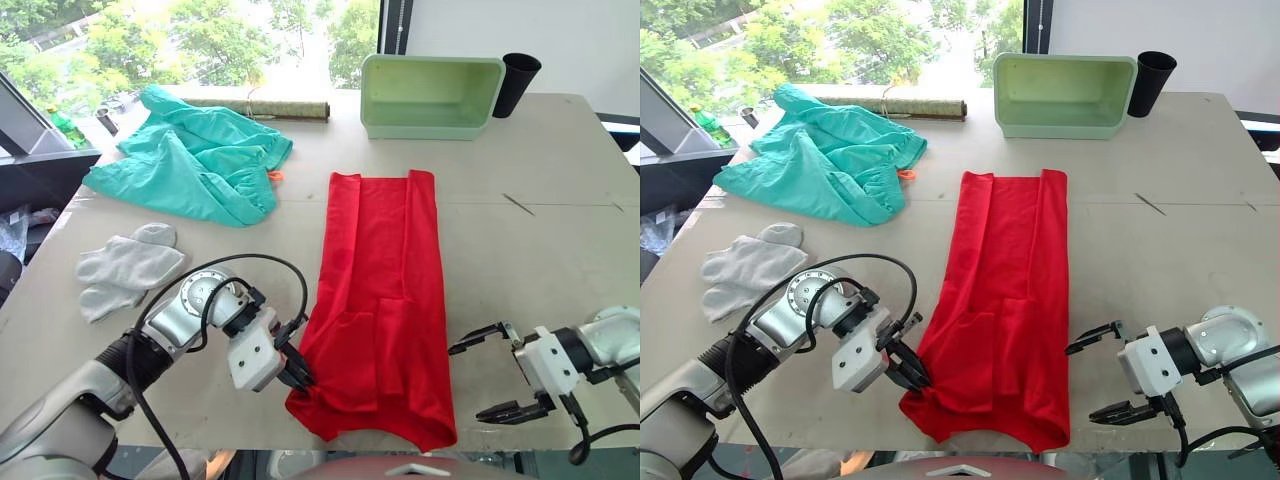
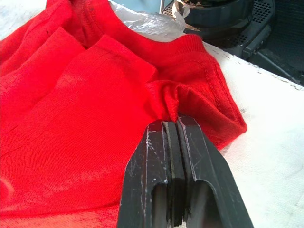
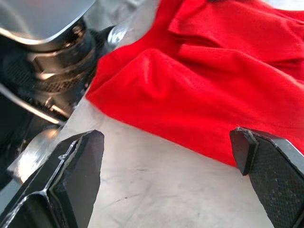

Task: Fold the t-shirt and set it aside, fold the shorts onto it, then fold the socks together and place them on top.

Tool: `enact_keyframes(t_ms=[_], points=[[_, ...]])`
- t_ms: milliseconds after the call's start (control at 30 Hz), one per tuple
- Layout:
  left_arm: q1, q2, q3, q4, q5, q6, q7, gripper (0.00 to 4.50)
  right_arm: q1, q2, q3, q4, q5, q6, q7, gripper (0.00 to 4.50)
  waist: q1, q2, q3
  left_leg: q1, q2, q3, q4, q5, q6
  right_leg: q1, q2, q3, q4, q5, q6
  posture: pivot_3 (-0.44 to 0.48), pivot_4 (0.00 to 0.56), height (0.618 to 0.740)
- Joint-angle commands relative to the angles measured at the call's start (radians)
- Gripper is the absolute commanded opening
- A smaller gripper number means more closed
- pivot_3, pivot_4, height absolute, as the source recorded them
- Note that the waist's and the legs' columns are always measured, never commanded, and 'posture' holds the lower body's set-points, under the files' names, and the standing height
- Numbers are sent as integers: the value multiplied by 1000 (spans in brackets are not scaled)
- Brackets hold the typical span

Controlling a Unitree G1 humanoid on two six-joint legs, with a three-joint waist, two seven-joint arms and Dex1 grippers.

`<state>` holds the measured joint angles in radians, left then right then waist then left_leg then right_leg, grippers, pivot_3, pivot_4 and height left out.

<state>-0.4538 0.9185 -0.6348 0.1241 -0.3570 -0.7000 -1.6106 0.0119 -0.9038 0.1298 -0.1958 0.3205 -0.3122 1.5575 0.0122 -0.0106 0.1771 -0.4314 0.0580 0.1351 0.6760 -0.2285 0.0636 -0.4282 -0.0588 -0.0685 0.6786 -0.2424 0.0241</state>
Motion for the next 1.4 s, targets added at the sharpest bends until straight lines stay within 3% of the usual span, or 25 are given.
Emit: enact_keyframes(t_ms=[33, 200, 267, 333, 367, 533, 567, 1000, 1100, 1233, 1400], points=[[23, 1, 36, -41, -6, 23, -4, 52, -31, 6, 53, -30, 9, 8, 28, 4500, 1, 0, 0, 0, 0, 0, 0, 0, 0, 0, 0, 0, 0, 0, 0, 0, 150, 740], [69, -1, 79, -96, -4, 72, -2, 52, -84, 33, 155, -38, -3, 67, 26, 4500, 1, -1, 0, 0, 0, -1, 0, 0, 0, 0, 0, 0, 0, 0, -1, 0, 150, 740], [97, 12, 105, -145, -8, 106, 8, 0, -93, 29, 176, -22, -14, 63, 31, 4082, 1, -1, 0, -1, 0, 0, 0, 0, 0, 0, 0, 0, 0, 0, -1, 0, 150, 740], [119, 22, 126, -181, -12, 137, 11, 0, -107, 22, 191, -3, -19, 63, 39, 3465, 1, -1, 0, -1, 0, -1, 0, 0, 0, 0, -1, -1, 0, 0, -1, 0, 150, 740], [132, 28, 136, -201, -13, 149, 12, 0, -105, 17, 195, -11, -17, 69, 38, 2816, 1, -1, 0, -1, 0, 0, 1, 0, 0, 0, -1, 0, 0, 0, -1, 0, 150, 740], [202, 45, 177, -275, -5, 184, 16, 0, -88, 9, 207, -53, 16, 110, 27, 722, 1, -1, 0, -1, 0, -1, 1, 0, 0, 0, -1, -1, 0, 0, -1, 0, 150, 740], [215, 47, 186, -283, -5, 191, 19, 0, -86, 7, 205, -60, 26, 123, 25, 82, 1, -1, 0, -1, 0, -1, 1, 0, 0, 0, -1, -1, 0, 0, -1, 0, 150, 740], [289, 12, 265, -295, 36, 252, 100, 0, -21, -62, 147, -137, 90, 207, 12, 82, 2, -1, 0, -1, 0, -1, 1, 0, 1, 1, -2, -1, 0, -1, -3, 0, 150, 740], [335, 25, 282, -333, 32, 266, 110, 0, 12, -104, 154, -183, 72, 203, 27, 911, 1, -1, 0, 0, 0, -1, 1, -1, 1, 0, -3, -2, 0, -1, -3, 0, 150, 740], [392, 39, 307, -378, 34, 282, 131, 0, 52, -102, 163, -222, 64, 198, -4, 2724, 2, -1, 0, 0, 0, -2, 0, -1, 1, 1, -6, -1, 0, -2, -3, 0, 150, 740], [419, 39, 323, -397, 42, 300, 152, 0, 74, -83, 177, -256, 61, 244, -45, 2724, 2, -1, 0, 0, 0, -3, 1, -1, 1, 1, -7, -1, -1, -2, -3, 0, 150, 740]])
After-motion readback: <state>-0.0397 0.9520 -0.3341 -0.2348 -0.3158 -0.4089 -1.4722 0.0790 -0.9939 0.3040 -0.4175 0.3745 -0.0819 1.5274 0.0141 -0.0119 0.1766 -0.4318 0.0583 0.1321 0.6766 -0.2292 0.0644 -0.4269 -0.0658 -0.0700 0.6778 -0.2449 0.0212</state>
